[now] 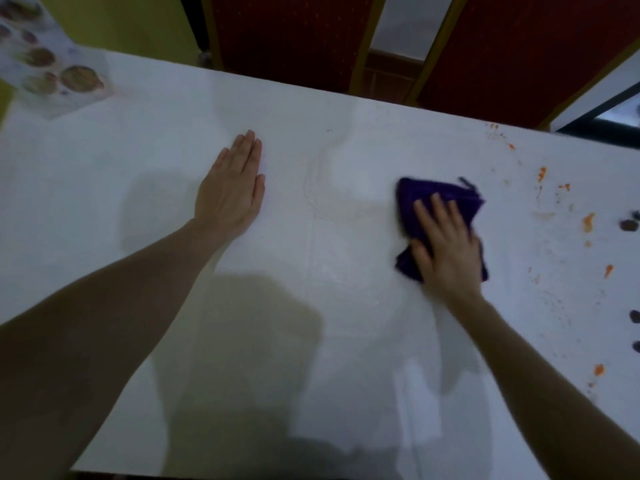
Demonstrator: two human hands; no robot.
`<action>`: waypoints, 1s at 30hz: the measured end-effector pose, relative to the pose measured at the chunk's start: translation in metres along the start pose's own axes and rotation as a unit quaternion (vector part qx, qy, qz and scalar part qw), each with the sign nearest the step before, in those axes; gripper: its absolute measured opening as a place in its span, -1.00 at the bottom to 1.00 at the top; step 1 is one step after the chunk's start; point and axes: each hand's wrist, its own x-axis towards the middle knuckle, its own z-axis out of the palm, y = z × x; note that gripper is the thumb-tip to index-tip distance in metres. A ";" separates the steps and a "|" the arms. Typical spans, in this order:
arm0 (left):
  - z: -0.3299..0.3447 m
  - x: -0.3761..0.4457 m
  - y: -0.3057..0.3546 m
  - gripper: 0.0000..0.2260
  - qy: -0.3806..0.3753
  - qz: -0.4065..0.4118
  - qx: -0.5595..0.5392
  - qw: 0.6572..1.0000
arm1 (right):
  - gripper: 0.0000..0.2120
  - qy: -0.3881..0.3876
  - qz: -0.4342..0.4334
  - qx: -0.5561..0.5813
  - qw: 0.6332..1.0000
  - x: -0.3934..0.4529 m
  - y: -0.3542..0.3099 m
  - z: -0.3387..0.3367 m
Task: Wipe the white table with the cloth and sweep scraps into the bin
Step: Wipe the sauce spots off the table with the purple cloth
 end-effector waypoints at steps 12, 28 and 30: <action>0.005 -0.001 -0.002 -0.49 0.000 0.002 0.007 1.000 | -0.44 0.016 -0.055 0.003 0.998 0.149 -0.123 0.007; -0.001 -0.014 -0.006 -0.49 -0.008 -0.012 -0.007 1.000 | -0.42 0.025 0.073 0.023 0.997 0.107 -0.037 -0.012; -0.005 -0.027 -0.010 -0.48 -0.006 -0.018 -0.001 1.000 | -0.44 0.028 0.076 0.026 0.996 0.139 -0.066 -0.008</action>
